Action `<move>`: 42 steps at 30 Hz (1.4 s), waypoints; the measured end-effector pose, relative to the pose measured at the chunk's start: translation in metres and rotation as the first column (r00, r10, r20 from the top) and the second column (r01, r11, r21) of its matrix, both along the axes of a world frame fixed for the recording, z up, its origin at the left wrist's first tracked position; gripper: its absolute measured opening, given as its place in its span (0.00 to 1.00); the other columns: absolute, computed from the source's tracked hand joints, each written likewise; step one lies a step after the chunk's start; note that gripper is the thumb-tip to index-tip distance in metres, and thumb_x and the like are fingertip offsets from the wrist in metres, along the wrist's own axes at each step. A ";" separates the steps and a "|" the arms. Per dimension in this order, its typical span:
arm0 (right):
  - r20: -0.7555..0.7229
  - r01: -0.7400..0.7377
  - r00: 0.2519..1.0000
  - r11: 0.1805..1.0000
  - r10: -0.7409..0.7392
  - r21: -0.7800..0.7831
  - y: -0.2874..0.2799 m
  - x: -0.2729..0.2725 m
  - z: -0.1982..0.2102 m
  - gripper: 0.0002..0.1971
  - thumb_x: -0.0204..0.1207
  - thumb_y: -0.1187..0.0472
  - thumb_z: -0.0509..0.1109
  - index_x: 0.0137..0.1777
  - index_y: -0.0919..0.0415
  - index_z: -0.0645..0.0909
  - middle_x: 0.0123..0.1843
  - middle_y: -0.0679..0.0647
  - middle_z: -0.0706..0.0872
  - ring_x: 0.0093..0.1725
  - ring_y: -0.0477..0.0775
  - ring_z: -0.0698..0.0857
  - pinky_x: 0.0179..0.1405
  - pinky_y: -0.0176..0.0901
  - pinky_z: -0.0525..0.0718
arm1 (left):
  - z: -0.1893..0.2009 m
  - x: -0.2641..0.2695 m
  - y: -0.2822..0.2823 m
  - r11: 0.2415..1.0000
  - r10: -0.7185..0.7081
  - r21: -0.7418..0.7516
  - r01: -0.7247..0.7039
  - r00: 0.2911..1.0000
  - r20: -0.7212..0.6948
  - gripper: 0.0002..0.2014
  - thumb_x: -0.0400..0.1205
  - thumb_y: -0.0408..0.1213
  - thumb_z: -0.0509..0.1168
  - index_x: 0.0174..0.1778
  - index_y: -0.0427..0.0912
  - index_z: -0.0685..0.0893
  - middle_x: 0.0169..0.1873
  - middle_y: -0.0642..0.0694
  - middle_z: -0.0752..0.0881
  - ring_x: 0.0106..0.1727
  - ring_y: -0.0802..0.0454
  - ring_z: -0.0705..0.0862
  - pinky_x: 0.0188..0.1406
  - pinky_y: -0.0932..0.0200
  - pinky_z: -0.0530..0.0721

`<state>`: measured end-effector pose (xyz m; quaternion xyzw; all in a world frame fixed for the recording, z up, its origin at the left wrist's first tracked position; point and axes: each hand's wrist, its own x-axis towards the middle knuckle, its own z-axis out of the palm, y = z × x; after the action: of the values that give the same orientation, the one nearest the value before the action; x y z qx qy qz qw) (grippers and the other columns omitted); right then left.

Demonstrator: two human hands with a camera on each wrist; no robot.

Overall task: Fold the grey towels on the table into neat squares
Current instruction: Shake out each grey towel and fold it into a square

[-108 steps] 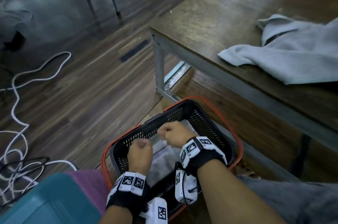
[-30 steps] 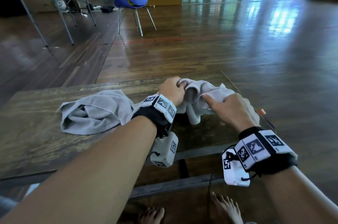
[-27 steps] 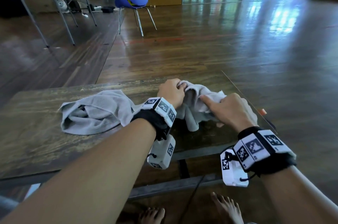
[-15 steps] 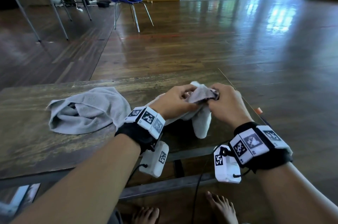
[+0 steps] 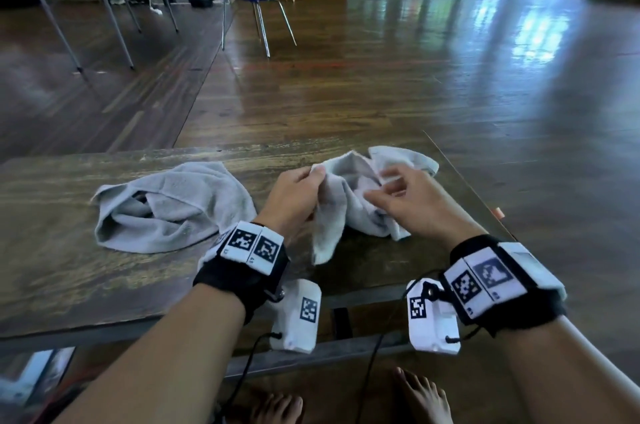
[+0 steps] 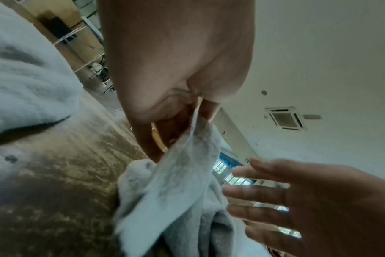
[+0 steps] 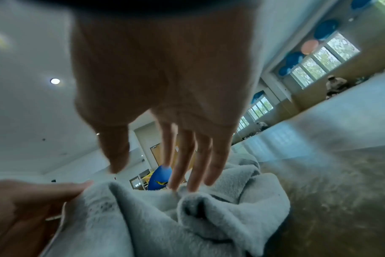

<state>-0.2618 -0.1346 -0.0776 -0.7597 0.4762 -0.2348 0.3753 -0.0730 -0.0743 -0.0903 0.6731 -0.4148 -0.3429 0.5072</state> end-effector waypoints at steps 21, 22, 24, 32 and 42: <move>0.133 -0.064 0.985 0.939 0.115 -0.338 0.026 0.027 -0.004 0.02 0.80 0.57 0.70 0.51 0.49 0.82 0.38 0.43 0.87 0.43 0.39 0.85 0.37 0.32 0.78 | 0.008 -0.013 0.018 0.981 -0.179 -0.139 0.132 0.888 -0.423 0.06 0.82 0.32 0.70 0.46 0.33 0.82 0.38 0.36 0.83 0.34 0.50 0.82 0.36 0.60 0.83; 0.160 -0.072 0.979 0.945 0.129 -0.319 0.028 0.028 -0.004 0.06 0.79 0.53 0.73 0.53 0.49 0.81 0.39 0.42 0.87 0.44 0.38 0.85 0.37 0.31 0.80 | 0.009 -0.012 0.017 0.984 -0.155 -0.143 0.101 0.882 -0.445 0.05 0.83 0.32 0.69 0.47 0.33 0.83 0.38 0.36 0.83 0.34 0.49 0.82 0.36 0.59 0.82; 0.170 -0.068 0.979 0.962 0.116 -0.265 0.031 0.028 -0.006 0.16 0.74 0.50 0.79 0.57 0.50 0.78 0.41 0.42 0.86 0.43 0.38 0.86 0.39 0.33 0.83 | 0.012 -0.012 0.016 0.984 -0.129 -0.171 0.051 0.862 -0.491 0.05 0.85 0.33 0.65 0.45 0.38 0.84 0.36 0.40 0.85 0.34 0.51 0.84 0.35 0.58 0.82; 0.218 0.067 0.976 0.977 -0.022 -0.200 0.019 0.024 -0.001 0.02 0.80 0.62 0.69 0.50 0.55 0.81 0.33 0.46 0.86 0.31 0.39 0.82 0.30 0.26 0.77 | 0.014 -0.008 0.010 0.971 -0.021 -0.193 -0.140 0.756 -0.654 0.08 0.87 0.41 0.62 0.46 0.41 0.79 0.44 0.35 0.86 0.51 0.34 0.86 0.54 0.38 0.88; 0.289 0.102 0.957 0.969 -0.033 -0.227 0.016 0.020 0.007 0.07 0.79 0.52 0.76 0.47 0.55 0.87 0.38 0.47 0.90 0.41 0.44 0.87 0.42 0.37 0.81 | 0.002 -0.011 0.015 0.898 -0.173 -0.334 0.285 0.929 0.328 0.32 0.72 0.28 0.72 0.70 0.53 0.71 0.64 0.44 0.77 0.68 0.47 0.78 0.63 0.54 0.82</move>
<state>-0.2416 -0.1189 -0.0703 -0.7413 0.4115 -0.4095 0.3368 -0.0842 -0.0589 -0.0882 0.5522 -0.6195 -0.2123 0.5159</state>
